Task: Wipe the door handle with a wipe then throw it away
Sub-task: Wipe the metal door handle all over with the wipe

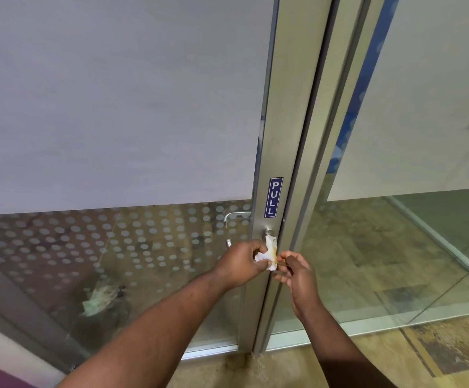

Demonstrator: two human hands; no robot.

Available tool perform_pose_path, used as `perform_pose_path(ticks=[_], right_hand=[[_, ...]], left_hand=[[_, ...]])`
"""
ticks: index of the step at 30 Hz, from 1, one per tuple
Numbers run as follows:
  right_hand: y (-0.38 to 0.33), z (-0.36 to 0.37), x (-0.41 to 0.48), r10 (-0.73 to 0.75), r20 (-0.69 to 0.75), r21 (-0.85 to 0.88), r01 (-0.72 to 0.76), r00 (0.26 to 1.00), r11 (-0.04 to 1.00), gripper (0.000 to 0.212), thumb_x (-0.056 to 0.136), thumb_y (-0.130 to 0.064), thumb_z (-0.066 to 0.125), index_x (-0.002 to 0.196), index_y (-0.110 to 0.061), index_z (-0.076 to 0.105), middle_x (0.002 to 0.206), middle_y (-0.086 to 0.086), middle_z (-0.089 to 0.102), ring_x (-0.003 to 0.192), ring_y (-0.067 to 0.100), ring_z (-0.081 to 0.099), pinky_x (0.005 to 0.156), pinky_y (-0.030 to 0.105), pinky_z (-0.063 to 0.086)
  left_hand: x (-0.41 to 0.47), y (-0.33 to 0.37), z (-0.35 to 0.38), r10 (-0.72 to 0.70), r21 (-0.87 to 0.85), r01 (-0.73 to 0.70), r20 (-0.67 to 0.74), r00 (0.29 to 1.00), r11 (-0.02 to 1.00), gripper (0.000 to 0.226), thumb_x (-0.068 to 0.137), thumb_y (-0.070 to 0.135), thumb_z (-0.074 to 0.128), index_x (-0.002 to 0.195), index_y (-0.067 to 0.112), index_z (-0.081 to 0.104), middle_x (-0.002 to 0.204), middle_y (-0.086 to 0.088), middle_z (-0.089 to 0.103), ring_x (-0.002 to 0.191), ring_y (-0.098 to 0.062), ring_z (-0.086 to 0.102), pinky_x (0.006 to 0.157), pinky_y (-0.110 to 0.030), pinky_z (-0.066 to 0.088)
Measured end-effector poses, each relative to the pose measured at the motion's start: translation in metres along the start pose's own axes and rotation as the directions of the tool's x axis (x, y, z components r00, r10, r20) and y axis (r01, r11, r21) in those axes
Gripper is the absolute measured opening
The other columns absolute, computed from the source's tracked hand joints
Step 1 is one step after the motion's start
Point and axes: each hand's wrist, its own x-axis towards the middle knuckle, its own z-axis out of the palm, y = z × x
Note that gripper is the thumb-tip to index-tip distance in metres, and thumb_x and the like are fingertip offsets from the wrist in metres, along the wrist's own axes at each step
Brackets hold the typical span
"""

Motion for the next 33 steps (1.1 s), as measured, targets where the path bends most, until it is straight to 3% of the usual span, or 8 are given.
perform_pose_path(ticks=[3, 7, 13, 19, 23, 26, 29, 33], right_hand=[[-0.008, 0.007, -0.007, -0.136, 0.086, -0.024, 0.139, 0.987, 0.99, 0.029, 0.082, -0.025, 0.071, 0.102, -0.005, 0.069, 0.091, 0.016, 0.072, 0.077, 0.02, 0.064, 0.068, 0.032, 0.052], [-0.009, 0.013, -0.006, -0.183, 0.107, -0.015, 0.185, 0.977, 0.983, 0.033, 0.078, -0.007, 0.075, 0.11, 0.0, 0.07, 0.093, 0.017, 0.076, 0.076, 0.015, 0.071, 0.07, 0.026, 0.055], [-0.009, 0.011, -0.001, -0.178, 0.109, 0.019, 0.177, 0.978, 0.984, 0.034, 0.092, 0.003, 0.062, 0.119, -0.016, 0.069, 0.093, 0.01, 0.078, 0.081, 0.016, 0.073, 0.069, 0.025, 0.057], [-0.002, 0.009, 0.012, -0.114, 0.188, -0.047, 0.125, 0.976, 0.991, 0.036, 0.083, 0.005, 0.07, 0.119, -0.002, 0.069, 0.106, 0.015, 0.076, 0.094, 0.023, 0.072, 0.079, 0.026, 0.056], [-0.002, 0.006, 0.015, -0.1, 0.25, -0.123, 0.134, 0.963, 0.983, 0.036, 0.073, 0.006, 0.08, 0.107, -0.003, 0.073, 0.094, 0.009, 0.078, 0.086, 0.016, 0.071, 0.075, 0.021, 0.054], [0.002, 0.007, 0.019, -0.102, 0.191, -0.139, 0.13, 0.976, 0.982, 0.038, 0.067, -0.013, 0.082, 0.102, -0.003, 0.072, 0.088, 0.008, 0.077, 0.08, 0.014, 0.068, 0.075, 0.024, 0.053], [0.004, 0.004, 0.027, -0.11, 0.08, -0.164, 0.122, 0.991, 0.979, 0.03, 0.072, -0.011, 0.079, 0.1, -0.002, 0.072, 0.083, 0.006, 0.076, 0.074, 0.014, 0.066, 0.076, 0.031, 0.053], [0.005, -0.001, 0.042, -0.203, -0.114, -0.296, 0.162, 0.973, 0.941, 0.023, 0.084, -0.004, 0.073, 0.107, -0.006, 0.069, 0.083, 0.008, 0.075, 0.067, 0.017, 0.069, 0.064, 0.031, 0.054]], left_hand=[[0.005, -0.005, 0.001, -0.029, -0.05, 0.028, -0.029, 0.999, 0.998, 0.021, 0.084, 0.026, 0.079, 0.101, 0.027, 0.066, 0.074, 0.014, 0.059, 0.064, 0.001, 0.051, 0.061, -0.021, 0.039], [0.009, -0.007, 0.003, -0.027, -0.121, 0.025, -0.013, 1.0, 0.992, 0.025, 0.082, 0.023, 0.081, 0.098, 0.032, 0.064, 0.076, 0.011, 0.062, 0.066, -0.005, 0.055, 0.063, -0.026, 0.046], [0.007, -0.009, -0.008, 0.032, -0.054, -0.033, -0.023, 0.999, 0.998, 0.062, 0.087, 0.022, 0.077, 0.136, 0.051, 0.051, 0.081, 0.014, 0.058, 0.068, 0.0, 0.054, 0.067, -0.017, 0.046], [0.013, -0.016, -0.01, 0.087, 0.008, -0.087, -0.024, 0.996, 0.996, 0.04, 0.093, 0.016, 0.07, 0.131, 0.028, 0.066, 0.125, 0.01, 0.07, 0.104, -0.002, 0.065, 0.096, -0.026, 0.053], [0.018, -0.02, -0.012, 0.094, 0.056, -0.093, -0.024, 0.995, 0.994, 0.034, 0.094, 0.017, 0.07, 0.127, 0.021, 0.068, 0.121, 0.005, 0.07, 0.1, -0.006, 0.064, 0.09, -0.026, 0.051], [0.021, -0.023, -0.018, 0.153, 0.157, -0.143, -0.052, 0.987, 0.977, 0.037, 0.094, 0.022, 0.069, 0.131, 0.025, 0.064, 0.116, 0.007, 0.066, 0.098, -0.007, 0.06, 0.089, -0.031, 0.054], [0.025, -0.019, -0.036, 0.377, 0.382, -0.293, -0.168, 0.911, 0.877, 0.036, 0.093, 0.021, 0.066, 0.128, 0.023, 0.064, 0.117, 0.003, 0.063, 0.104, -0.015, 0.059, 0.086, -0.032, 0.052], [0.041, 0.007, -0.074, 0.714, 0.579, -0.483, -0.271, 0.645, 0.656, 0.034, 0.082, 0.009, 0.07, 0.116, 0.009, 0.07, 0.111, -0.011, 0.066, 0.103, -0.026, 0.061, 0.087, -0.036, 0.049]])
